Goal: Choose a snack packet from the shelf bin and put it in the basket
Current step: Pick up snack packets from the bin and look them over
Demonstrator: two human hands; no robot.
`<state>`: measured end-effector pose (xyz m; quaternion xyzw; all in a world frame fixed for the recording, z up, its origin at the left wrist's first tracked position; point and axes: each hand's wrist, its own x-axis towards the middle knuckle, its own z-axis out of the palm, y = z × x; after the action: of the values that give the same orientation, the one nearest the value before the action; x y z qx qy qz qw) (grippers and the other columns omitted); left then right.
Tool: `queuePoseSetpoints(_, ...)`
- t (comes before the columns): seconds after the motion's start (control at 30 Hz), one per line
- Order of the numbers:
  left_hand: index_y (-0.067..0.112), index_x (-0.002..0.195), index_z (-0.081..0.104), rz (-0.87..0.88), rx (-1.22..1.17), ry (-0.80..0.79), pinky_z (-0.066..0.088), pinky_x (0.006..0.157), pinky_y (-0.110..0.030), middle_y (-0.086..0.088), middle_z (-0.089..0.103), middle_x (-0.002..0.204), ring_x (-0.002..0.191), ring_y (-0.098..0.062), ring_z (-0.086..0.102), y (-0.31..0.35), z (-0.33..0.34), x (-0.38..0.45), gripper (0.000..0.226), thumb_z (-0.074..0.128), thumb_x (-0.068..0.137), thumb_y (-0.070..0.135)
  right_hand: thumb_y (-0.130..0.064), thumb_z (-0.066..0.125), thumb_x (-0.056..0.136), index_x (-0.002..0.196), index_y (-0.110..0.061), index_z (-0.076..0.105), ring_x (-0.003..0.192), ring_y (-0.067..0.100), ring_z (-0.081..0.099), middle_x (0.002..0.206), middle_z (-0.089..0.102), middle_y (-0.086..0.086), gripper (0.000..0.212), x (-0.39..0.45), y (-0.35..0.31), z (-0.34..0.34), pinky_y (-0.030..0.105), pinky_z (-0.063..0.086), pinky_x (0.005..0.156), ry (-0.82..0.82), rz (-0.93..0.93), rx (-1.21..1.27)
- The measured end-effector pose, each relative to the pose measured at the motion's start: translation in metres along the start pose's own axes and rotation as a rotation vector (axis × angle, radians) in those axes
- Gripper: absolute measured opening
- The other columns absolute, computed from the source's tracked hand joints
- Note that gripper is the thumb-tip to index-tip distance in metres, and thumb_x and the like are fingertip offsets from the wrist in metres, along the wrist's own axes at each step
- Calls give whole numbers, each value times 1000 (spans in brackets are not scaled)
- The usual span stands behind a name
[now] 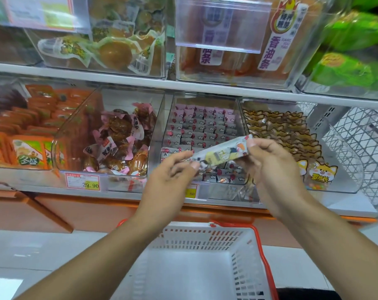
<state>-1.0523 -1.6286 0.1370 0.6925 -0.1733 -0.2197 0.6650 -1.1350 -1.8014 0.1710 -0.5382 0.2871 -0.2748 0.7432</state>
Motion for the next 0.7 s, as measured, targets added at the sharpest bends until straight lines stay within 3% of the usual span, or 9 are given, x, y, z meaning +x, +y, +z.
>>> queuePoseSetpoints(0.1, 26, 104, 74, -83, -160, 76, 62, 79, -25, 8, 79, 95, 90, -11, 76, -1, -2, 3, 12, 65, 97, 29, -5, 55, 101, 101, -3, 65, 93, 18, 76, 102, 78, 13, 10, 0, 7, -2, 21, 59, 71, -53, 132, 82)
queuePoseSetpoints(0.23, 21, 99, 77, -164, -270, 158, 58, 71, -21, 3, 80, 94, 90, -12, 77, -6, -8, 10, 19, 68, 91, 36, -4, 60, 97, 102, -2, 67, 87, 21, 77, 94, 78, 13, 8, 5, 10, -8, 26, 61, 73, -147, 276, 145)
queuePoseSetpoints(0.37, 23, 81, 78, -187, -272, 218, 58, 69, -23, -9, 69, 83, 68, -11, 65, -11, -14, 16, 25, 66, 95, 39, -4, 60, 98, 102, -3, 68, 101, 34, 74, 109, 74, 24, 9, 9, 15, -13, 29, 62, 75, -179, 340, 58)
queuePoseSetpoints(0.47, 21, 78, 77, -176, -290, 238, 58, 65, -19, -11, 67, 82, 64, -11, 61, -14, -11, 18, 27, 65, 97, 36, -7, 60, 99, 106, -4, 66, 101, 35, 74, 117, 71, 26, 9, 11, 17, -16, 31, 62, 76, -167, 308, -8)
queuePoseSetpoints(0.53, 15, 86, 74, -164, -298, 253, 57, 64, -17, -8, 68, 78, 65, -10, 63, -16, -9, 18, 25, 64, 97, 35, -23, 62, 99, 109, -11, 67, 99, 28, 75, 115, 74, 16, 16, 9, 16, -16, 27, 62, 75, -213, 214, -147)
queuePoseSetpoints(0.63, 7, 94, 71, -140, -297, 263, 56, 64, -17, -3, 66, 73, 64, -9, 65, -17, -7, 19, 29, 63, 98, 33, -59, 70, 80, 122, -38, 63, 105, 2, 70, 120, 72, -15, 47, 1, 12, -18, 17, 55, 75, -402, 24, -426)
queuePoseSetpoints(0.7, 5, 93, 71, -139, -311, 265, 57, 67, -17, -6, 72, 78, 69, -10, 69, -17, -5, 18, 29, 63, 98, 32, -64, 79, 72, 128, -52, 54, 116, -7, 60, 129, 63, -27, 63, -3, 13, -20, 17, 50, 84, -492, -114, -632)
